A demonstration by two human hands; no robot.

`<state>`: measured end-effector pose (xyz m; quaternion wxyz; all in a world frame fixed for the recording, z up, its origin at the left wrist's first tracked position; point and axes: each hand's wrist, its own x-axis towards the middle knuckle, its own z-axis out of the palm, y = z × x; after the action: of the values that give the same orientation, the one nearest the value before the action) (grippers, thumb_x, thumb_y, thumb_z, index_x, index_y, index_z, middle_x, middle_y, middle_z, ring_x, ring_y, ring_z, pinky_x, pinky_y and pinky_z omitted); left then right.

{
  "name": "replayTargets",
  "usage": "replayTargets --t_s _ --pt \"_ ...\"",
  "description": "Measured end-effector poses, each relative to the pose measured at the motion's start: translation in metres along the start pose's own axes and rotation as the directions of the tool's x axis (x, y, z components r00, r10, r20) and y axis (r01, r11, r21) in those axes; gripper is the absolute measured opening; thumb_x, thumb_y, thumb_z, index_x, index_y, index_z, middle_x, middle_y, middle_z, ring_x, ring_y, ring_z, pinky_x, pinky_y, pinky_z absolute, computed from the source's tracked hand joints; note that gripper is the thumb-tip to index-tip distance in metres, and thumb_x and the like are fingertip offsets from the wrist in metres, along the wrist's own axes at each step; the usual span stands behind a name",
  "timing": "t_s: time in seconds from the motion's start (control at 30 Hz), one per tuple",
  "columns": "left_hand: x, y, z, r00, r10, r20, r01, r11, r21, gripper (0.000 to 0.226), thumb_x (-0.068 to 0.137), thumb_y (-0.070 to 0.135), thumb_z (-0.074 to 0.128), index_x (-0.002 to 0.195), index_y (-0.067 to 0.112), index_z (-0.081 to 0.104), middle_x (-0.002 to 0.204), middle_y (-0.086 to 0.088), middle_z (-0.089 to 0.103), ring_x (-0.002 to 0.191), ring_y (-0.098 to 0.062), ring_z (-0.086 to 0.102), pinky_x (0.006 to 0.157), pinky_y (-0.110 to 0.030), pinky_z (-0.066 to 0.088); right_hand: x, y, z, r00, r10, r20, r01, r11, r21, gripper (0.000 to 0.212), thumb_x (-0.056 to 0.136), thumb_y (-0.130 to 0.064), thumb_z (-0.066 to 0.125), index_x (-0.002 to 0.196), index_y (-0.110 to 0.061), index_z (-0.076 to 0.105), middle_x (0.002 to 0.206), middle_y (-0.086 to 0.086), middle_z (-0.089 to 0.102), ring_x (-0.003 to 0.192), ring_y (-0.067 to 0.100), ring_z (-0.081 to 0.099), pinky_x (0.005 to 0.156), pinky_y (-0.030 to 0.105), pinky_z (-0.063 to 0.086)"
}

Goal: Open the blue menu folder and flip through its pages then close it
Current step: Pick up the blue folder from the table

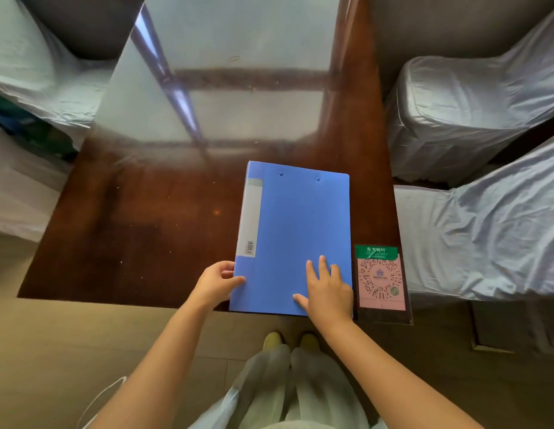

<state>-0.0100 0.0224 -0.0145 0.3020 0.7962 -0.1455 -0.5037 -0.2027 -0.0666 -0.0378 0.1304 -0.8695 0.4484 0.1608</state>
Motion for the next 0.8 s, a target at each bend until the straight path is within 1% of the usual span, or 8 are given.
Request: replayTargets --t_s 0.13,0.3,0.4,0.47,0.5,0.6,0.73,0.8 --pt "-0.015 0.013 -0.019 0.997 0.047 0.066 -0.04 0.995 -0.092 0.03 0.087 0.011 0.061 0.117 0.015 0.055 0.103 -0.008 0.067 0.093 -0.017 0.066 0.063 -0.027 0.058 0.002 0.004 -0.01 0.997 -0.034 -0.066 0.042 0.992 0.12 0.07 0.087 -0.055 0.048 0.145 -0.023 0.023 0.154 0.004 0.028 0.135 0.025 0.032 0.084 0.03 0.051" --pt "-0.04 0.032 -0.04 0.972 0.19 0.138 -0.146 0.949 -0.281 0.038 0.088 0.011 0.059 0.125 0.016 0.055 0.114 -0.011 0.069 0.103 -0.024 0.067 0.087 -0.046 0.054 0.002 0.033 -0.044 0.949 0.229 -0.218 -0.06 0.807 0.587 0.061 0.083 -0.034 0.066 0.137 -0.023 0.04 0.144 0.003 0.045 0.128 0.024 0.044 0.088 0.041 0.051" --pt "-0.05 0.046 -0.047 0.949 0.274 0.157 -0.207 0.915 -0.347 0.042 0.081 0.016 0.063 0.122 0.019 0.058 0.112 -0.01 0.071 0.103 -0.025 0.067 0.085 -0.045 0.056 0.006 0.062 -0.073 0.95 0.312 -0.021 -0.15 0.514 0.844 0.067 0.085 -0.023 0.066 0.142 -0.024 0.03 0.146 0.009 0.041 0.126 0.029 0.046 0.092 0.044 0.047" --pt "-0.055 0.054 -0.05 0.926 0.332 0.178 -0.245 0.891 -0.382 0.045 0.077 0.019 0.065 0.122 0.02 0.059 0.112 -0.008 0.071 0.104 -0.026 0.066 0.08 -0.04 0.058 0.004 0.081 -0.093 0.972 0.204 0.118 -0.162 0.213 0.964 0.066 0.089 -0.018 0.061 0.143 -0.026 0.024 0.138 0.009 0.05 0.115 0.025 0.056 0.085 0.037 0.048" --pt "-0.056 0.058 -0.051 0.918 0.354 0.182 -0.259 0.879 -0.4 0.046 0.077 0.02 0.064 0.122 0.02 0.058 0.113 -0.008 0.071 0.104 -0.027 0.066 0.078 -0.039 0.059 0.001 0.088 -0.102 0.982 0.142 0.127 -0.145 0.122 0.982 0.063 0.09 -0.017 0.059 0.142 -0.026 0.026 0.129 0.007 0.058 0.105 0.019 0.062 0.079 0.032 0.051" --pt "-0.06 0.067 -0.055 0.896 0.412 0.166 -0.317 0.854 -0.413 0.045 0.078 0.02 0.064 0.122 0.023 0.059 0.111 -0.006 0.072 0.103 -0.026 0.067 0.074 -0.035 0.059 -0.009 0.102 -0.12 0.999 0.041 0.009 -0.015 0.127 0.992 0.045 0.088 -0.016 0.062 0.129 -0.023 0.046 0.098 -0.005 0.075 0.088 0.013 0.072 0.06 0.022 0.057" --pt "-0.067 0.085 -0.056 0.85 0.522 0.076 -0.468 0.813 -0.348 0.049 0.076 0.023 0.066 0.122 0.034 0.056 0.104 0.003 0.074 0.098 -0.021 0.069 0.068 -0.027 0.058 -0.021 0.104 -0.138 0.987 0.024 -0.156 0.154 0.073 0.985 0.032 0.088 -0.01 0.06 0.115 -0.026 0.055 0.096 -0.001 0.076 0.087 0.021 0.072 0.061 0.024 0.057" --pt "-0.07 0.095 -0.056 0.807 0.59 0.035 -0.556 0.779 -0.291 0.072 0.072 0.025 0.07 0.135 0.038 0.039 0.111 0.011 0.071 0.098 -0.013 0.068 0.068 -0.022 0.056 -0.023 0.103 -0.148 0.975 0.047 -0.217 0.215 0.049 0.975 0.031 0.088 -0.008 0.058 0.111 -0.028 0.057 0.095 -0.001 0.077 0.086 0.021 0.073 0.06 0.025 0.057"
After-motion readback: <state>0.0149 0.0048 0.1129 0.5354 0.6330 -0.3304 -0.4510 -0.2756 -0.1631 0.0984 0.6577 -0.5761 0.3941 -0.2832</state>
